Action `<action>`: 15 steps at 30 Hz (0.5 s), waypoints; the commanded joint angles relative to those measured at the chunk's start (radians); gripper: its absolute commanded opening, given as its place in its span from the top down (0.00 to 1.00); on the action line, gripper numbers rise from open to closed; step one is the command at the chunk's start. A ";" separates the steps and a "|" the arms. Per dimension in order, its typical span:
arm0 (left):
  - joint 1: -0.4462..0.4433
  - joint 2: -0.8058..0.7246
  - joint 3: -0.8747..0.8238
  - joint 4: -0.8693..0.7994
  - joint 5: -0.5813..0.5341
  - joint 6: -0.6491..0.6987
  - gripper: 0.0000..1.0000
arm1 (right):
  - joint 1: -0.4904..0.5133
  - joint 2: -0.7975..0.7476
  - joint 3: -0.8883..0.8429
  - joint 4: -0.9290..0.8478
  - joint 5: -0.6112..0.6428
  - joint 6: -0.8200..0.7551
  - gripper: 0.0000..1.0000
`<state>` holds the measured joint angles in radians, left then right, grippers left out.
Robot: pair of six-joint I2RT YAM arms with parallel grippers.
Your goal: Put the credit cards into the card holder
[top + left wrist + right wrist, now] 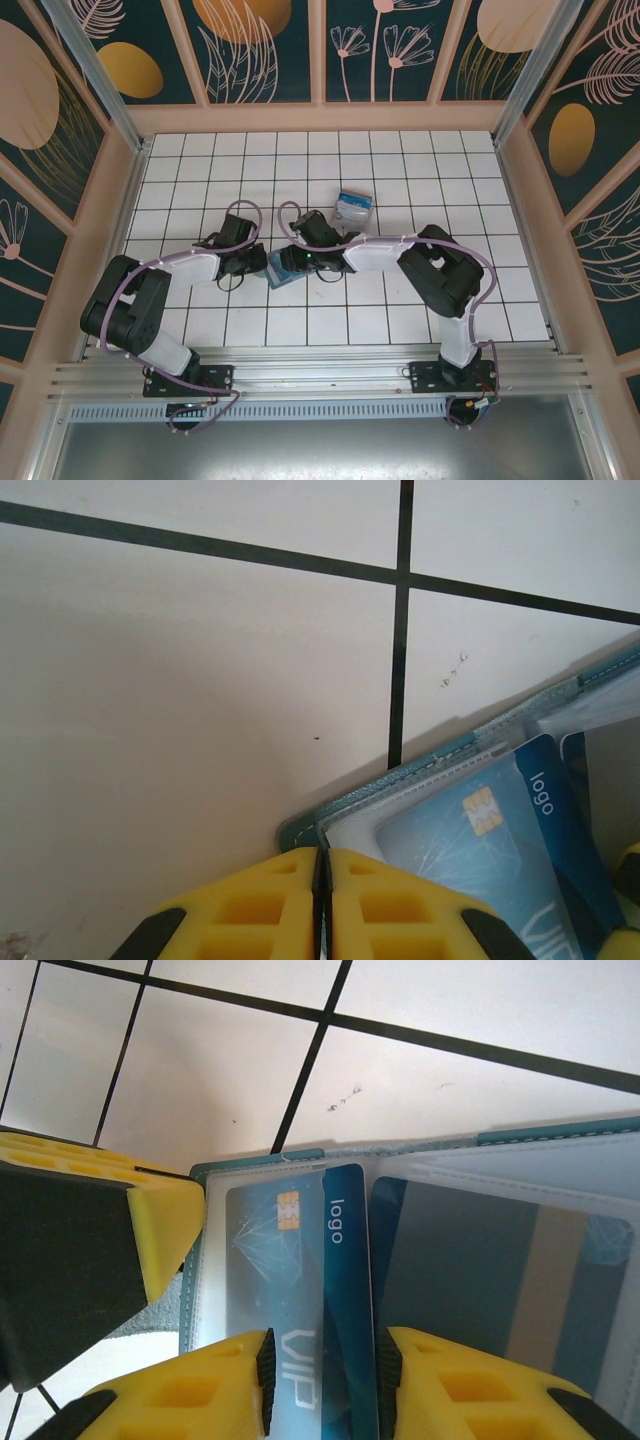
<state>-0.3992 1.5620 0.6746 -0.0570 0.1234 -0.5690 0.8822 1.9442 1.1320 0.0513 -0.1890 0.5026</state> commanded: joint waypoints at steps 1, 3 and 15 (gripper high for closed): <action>-0.007 0.012 -0.020 -0.027 0.030 -0.008 0.87 | -0.021 -0.031 -0.019 0.009 -0.053 0.011 0.65; -0.007 0.012 -0.020 -0.024 0.030 -0.009 0.87 | -0.019 -0.020 -0.020 0.009 -0.055 0.014 0.67; -0.007 0.017 -0.020 -0.021 0.035 -0.009 0.87 | 0.013 0.016 0.036 -0.057 -0.063 -0.018 0.75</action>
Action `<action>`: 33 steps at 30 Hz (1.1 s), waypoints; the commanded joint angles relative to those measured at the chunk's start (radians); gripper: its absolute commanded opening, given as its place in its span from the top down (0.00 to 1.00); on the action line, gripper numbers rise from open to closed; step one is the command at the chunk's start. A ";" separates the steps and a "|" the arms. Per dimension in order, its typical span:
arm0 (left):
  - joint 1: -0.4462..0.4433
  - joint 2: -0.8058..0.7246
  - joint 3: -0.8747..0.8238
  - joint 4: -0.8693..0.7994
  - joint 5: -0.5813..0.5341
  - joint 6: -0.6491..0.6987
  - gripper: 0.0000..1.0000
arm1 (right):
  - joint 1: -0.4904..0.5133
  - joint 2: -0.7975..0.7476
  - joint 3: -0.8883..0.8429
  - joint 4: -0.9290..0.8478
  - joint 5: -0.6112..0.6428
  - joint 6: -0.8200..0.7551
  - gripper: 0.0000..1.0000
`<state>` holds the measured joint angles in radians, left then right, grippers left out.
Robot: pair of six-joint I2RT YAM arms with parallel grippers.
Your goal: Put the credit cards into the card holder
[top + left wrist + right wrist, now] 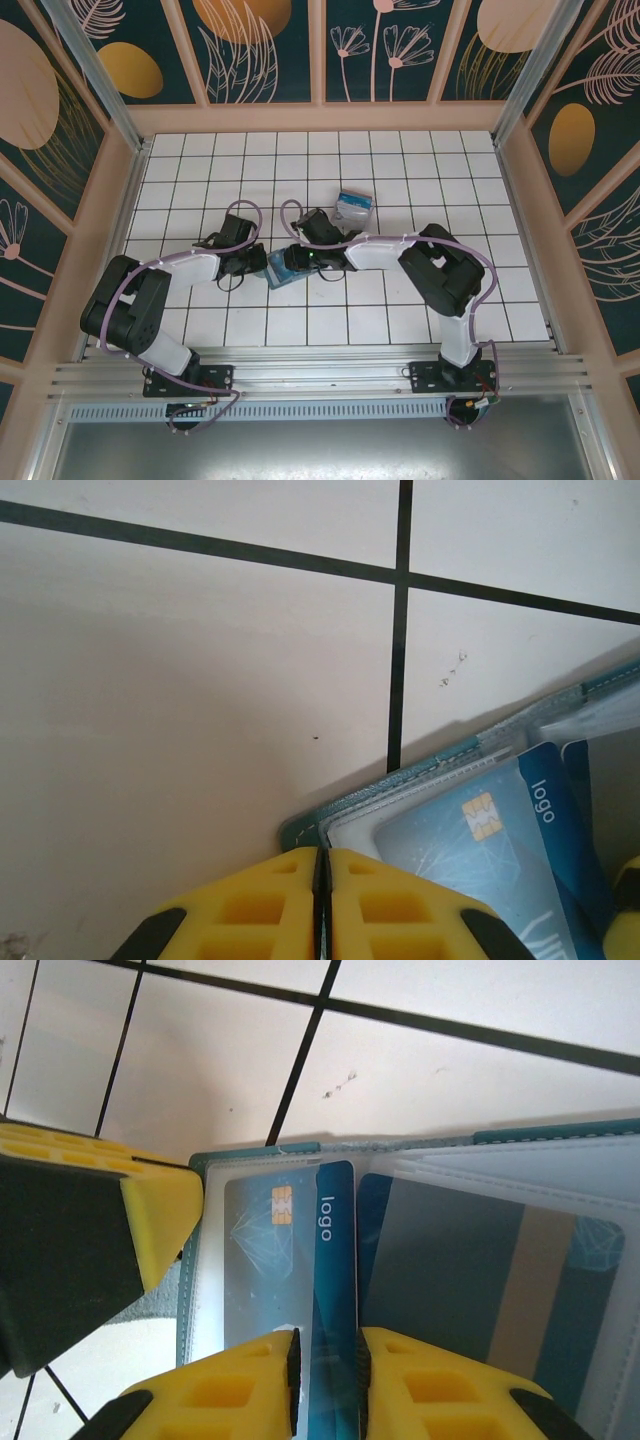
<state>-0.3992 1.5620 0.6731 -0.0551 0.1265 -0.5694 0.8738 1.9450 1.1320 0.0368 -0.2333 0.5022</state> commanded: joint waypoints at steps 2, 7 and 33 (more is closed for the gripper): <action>-0.007 0.017 -0.017 -0.023 0.032 -0.009 0.87 | 0.029 0.029 0.055 -0.062 -0.028 -0.031 0.75; -0.007 0.017 -0.019 -0.022 0.033 -0.012 0.87 | 0.059 0.072 0.121 -0.113 -0.038 -0.082 0.75; -0.007 0.029 -0.002 -0.030 0.038 -0.001 0.87 | -0.118 -0.184 -0.135 -0.055 -0.157 0.015 0.66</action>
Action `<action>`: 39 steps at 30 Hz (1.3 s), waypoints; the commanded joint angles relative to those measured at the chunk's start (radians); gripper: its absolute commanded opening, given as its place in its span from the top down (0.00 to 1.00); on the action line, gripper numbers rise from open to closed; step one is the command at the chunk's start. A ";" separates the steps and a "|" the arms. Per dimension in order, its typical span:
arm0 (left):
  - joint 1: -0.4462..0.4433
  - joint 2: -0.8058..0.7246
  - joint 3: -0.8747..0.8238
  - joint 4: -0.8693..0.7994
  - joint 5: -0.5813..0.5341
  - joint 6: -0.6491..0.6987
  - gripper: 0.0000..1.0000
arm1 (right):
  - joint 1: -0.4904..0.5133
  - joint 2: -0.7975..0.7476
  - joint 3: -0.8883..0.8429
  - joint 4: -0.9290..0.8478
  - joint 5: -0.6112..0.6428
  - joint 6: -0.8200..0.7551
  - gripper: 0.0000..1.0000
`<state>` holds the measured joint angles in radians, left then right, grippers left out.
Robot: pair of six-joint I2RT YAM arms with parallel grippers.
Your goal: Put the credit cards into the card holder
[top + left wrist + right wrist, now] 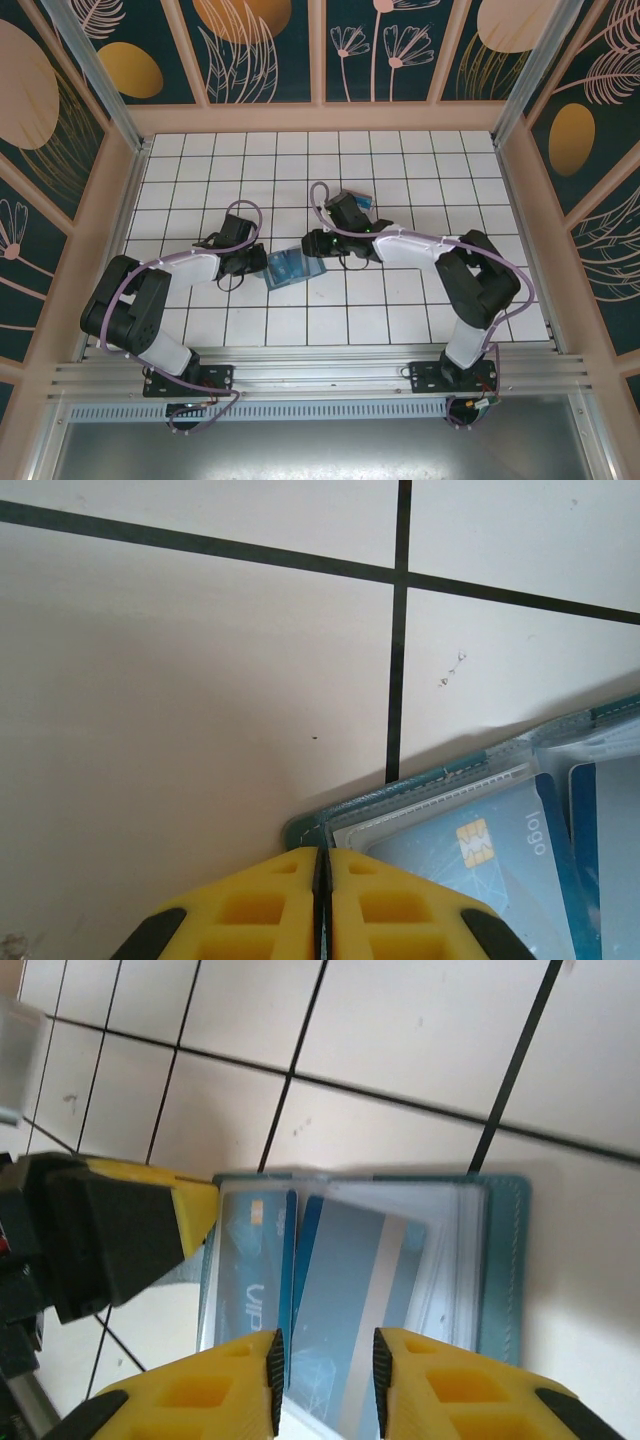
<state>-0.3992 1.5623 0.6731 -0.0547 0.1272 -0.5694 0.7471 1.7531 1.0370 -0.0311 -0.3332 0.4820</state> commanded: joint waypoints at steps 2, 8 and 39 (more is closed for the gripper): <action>-0.007 0.026 -0.002 -0.031 0.036 -0.001 0.87 | 0.009 0.002 -0.079 0.040 -0.069 0.057 0.66; -0.007 0.030 -0.006 -0.028 0.037 -0.003 0.87 | 0.012 0.013 -0.118 0.070 -0.095 0.083 0.65; -0.008 0.024 -0.023 -0.014 0.040 -0.007 0.87 | 0.043 0.075 -0.015 0.138 -0.137 0.089 0.64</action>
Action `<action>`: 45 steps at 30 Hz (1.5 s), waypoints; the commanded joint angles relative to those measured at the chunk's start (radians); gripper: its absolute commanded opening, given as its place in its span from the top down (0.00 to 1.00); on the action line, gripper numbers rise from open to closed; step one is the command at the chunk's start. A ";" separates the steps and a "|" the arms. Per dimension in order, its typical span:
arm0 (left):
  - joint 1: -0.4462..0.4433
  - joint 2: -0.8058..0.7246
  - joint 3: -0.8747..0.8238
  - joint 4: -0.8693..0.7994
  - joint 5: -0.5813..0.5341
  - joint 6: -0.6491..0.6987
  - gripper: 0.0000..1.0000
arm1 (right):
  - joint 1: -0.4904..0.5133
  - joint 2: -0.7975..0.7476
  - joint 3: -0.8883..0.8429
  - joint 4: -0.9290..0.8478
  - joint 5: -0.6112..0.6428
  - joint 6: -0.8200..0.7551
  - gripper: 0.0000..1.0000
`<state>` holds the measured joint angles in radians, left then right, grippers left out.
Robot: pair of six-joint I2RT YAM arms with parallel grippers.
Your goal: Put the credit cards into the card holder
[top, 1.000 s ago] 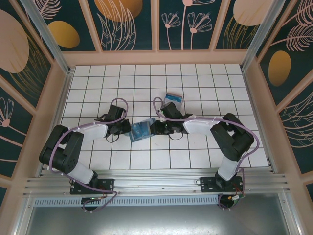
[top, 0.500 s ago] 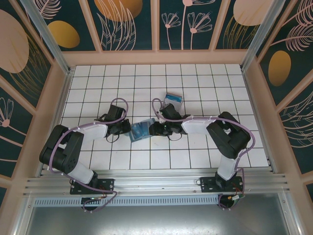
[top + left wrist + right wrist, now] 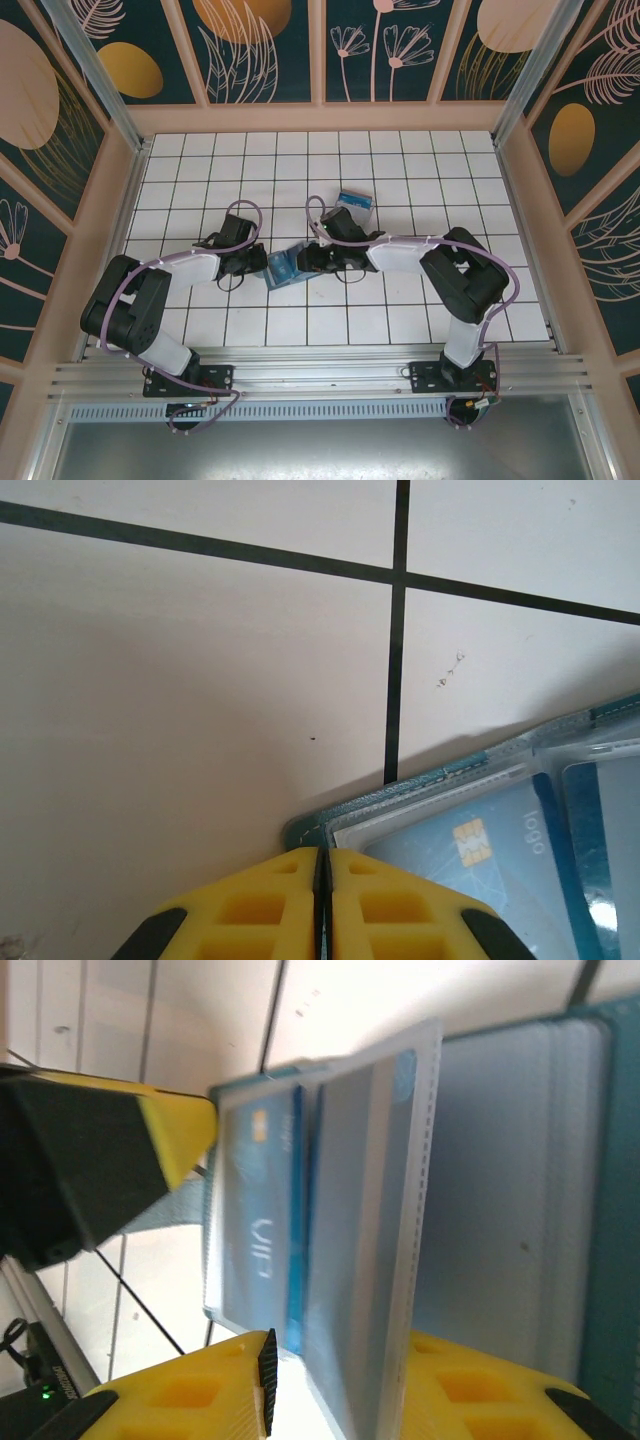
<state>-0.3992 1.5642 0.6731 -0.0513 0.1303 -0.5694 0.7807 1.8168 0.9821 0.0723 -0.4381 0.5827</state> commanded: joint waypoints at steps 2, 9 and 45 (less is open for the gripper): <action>-0.007 0.020 -0.023 -0.019 0.036 -0.007 0.87 | 0.012 0.024 0.054 0.049 -0.062 -0.015 0.64; -0.007 0.013 -0.024 -0.019 0.027 -0.012 0.87 | 0.031 0.082 0.077 0.097 -0.162 0.001 0.64; 0.074 -0.299 -0.011 -0.114 -0.052 -0.086 0.68 | 0.105 0.161 0.242 -0.044 -0.139 -0.089 0.46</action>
<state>-0.3374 1.2903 0.6609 -0.1398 0.1009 -0.6567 0.8928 1.9980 1.2297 0.0021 -0.5674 0.4961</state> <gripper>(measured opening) 0.319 0.544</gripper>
